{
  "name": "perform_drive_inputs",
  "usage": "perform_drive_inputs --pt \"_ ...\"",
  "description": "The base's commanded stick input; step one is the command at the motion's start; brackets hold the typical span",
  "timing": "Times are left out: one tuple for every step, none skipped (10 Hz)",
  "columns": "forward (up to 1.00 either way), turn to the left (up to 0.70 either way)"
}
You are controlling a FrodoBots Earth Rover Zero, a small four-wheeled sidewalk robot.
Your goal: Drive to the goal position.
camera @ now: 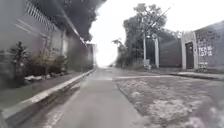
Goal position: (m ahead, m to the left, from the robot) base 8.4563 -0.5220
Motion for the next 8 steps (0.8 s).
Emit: perform_drive_inputs --pt "0.7 0.0" --pt "0.7 0.0" --pt "0.7 0.0" --pt "0.7 0.0" --pt "0.7 0.0" --pt "0.7 0.0" --pt "0.7 0.0" --pt "0.7 0.0"
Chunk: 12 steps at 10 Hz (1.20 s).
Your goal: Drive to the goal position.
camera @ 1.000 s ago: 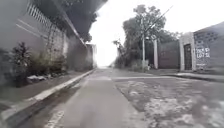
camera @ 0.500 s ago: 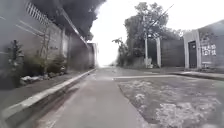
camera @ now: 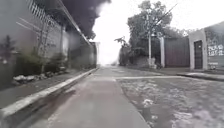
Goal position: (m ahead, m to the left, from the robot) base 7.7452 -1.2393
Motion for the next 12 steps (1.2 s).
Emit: perform_drive_inputs --pt "0.7 0.0" --pt "0.7 0.0" --pt "0.7 0.0" --pt "0.7 0.0" --pt "0.7 0.0" --pt "0.7 0.0" --pt "0.7 0.0" --pt "0.7 0.0" --pt "0.7 0.0" --pt "0.7 0.0" --pt "0.7 0.0" --pt "0.7 0.0"
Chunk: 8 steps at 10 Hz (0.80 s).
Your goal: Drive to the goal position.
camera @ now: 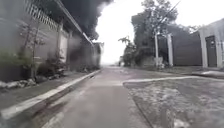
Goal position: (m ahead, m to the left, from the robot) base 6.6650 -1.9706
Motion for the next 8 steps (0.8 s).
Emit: perform_drive_inputs --pt "0.7 0.0" --pt "0.7 0.0" --pt "0.7 0.0" --pt "0.7 0.0" --pt "0.7 0.0" --pt "0.7 0.0" --pt "0.7 0.0" --pt "0.7 0.0"
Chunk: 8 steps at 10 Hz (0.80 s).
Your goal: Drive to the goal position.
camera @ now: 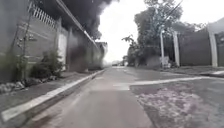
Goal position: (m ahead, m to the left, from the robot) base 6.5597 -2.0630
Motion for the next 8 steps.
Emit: perform_drive_inputs --pt "0.7 0.0" --pt "0.7 0.0" --pt "0.7 -0.14" --pt "0.7 -0.28" --pt "0.7 -0.35" --pt "0.7 -0.35" --pt "0.7 -0.35" --pt "0.7 -0.35"
